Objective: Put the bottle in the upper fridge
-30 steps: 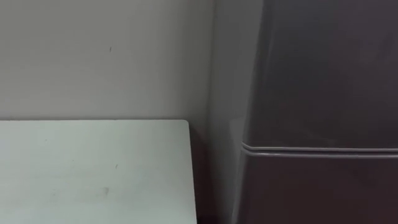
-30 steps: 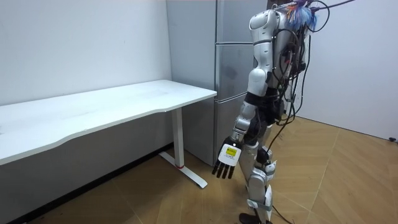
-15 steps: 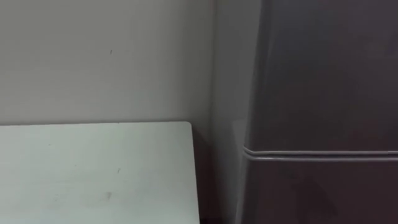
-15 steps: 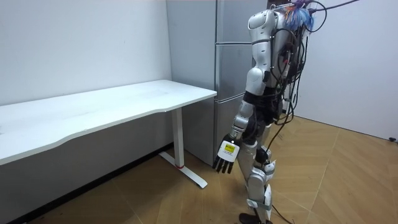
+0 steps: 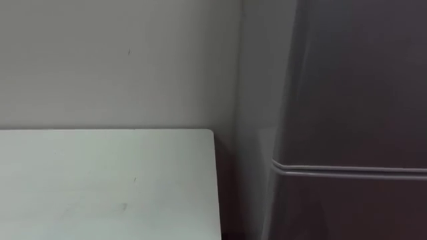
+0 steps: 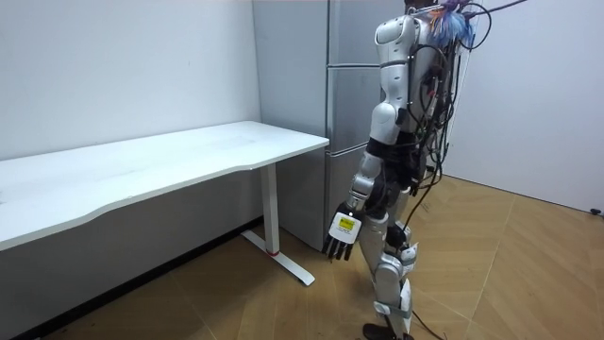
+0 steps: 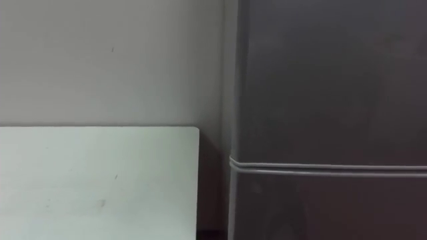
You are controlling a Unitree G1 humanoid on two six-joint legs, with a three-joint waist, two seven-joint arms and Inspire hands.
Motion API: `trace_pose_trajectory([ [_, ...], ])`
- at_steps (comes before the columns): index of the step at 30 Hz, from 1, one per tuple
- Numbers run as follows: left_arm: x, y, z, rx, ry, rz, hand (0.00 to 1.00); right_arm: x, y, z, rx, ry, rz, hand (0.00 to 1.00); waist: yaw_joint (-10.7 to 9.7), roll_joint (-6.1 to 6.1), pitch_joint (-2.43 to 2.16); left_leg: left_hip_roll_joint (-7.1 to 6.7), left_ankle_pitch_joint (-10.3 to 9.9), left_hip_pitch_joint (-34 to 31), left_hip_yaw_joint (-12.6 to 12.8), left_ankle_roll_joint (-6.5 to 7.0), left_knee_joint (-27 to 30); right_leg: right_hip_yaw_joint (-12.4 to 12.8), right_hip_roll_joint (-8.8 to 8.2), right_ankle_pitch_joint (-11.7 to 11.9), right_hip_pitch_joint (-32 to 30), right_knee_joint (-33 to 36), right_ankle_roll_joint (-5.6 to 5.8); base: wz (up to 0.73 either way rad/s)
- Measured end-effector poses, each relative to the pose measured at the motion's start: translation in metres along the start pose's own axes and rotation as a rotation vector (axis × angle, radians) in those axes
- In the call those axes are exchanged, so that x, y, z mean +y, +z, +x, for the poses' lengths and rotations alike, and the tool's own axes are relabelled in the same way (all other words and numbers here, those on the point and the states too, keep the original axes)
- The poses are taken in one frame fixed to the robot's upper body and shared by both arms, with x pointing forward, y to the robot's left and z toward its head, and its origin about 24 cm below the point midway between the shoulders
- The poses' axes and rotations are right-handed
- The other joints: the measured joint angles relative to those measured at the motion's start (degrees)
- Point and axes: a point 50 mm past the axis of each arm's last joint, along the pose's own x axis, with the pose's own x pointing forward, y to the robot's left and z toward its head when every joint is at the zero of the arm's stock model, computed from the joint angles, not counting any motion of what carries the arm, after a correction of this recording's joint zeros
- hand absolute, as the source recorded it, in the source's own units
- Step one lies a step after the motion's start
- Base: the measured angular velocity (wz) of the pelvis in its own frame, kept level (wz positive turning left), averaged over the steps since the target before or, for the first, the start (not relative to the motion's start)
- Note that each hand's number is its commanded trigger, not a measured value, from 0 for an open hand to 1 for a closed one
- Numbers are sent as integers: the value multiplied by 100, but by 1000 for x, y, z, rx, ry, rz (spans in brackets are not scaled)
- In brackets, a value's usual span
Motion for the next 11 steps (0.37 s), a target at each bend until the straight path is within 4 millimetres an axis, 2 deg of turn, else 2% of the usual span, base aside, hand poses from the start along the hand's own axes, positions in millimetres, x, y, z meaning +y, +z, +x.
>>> trace_pose_trajectory([
  [5,-4,-2,0,7,-6,-10,0,5,-5,-1,28,56,-8,0,18,-4,-1,0,0,-21,-73,0,1,-47,11,11,24,-37,0,6],
  [7,-4,-2,0,10,-5,-16,0,5,-9,-1,46,69,-5,0,31,-23,21,1,0,27,-94,0,1,-49,15,8,85,-56,2,0],
  [11,-4,-2,0,12,-1,-14,0,6,-10,-1,61,100,-2,0,23,-54,21,-3,0,32,-96,0,1,-36,23,7,115,-122,7,0],
])
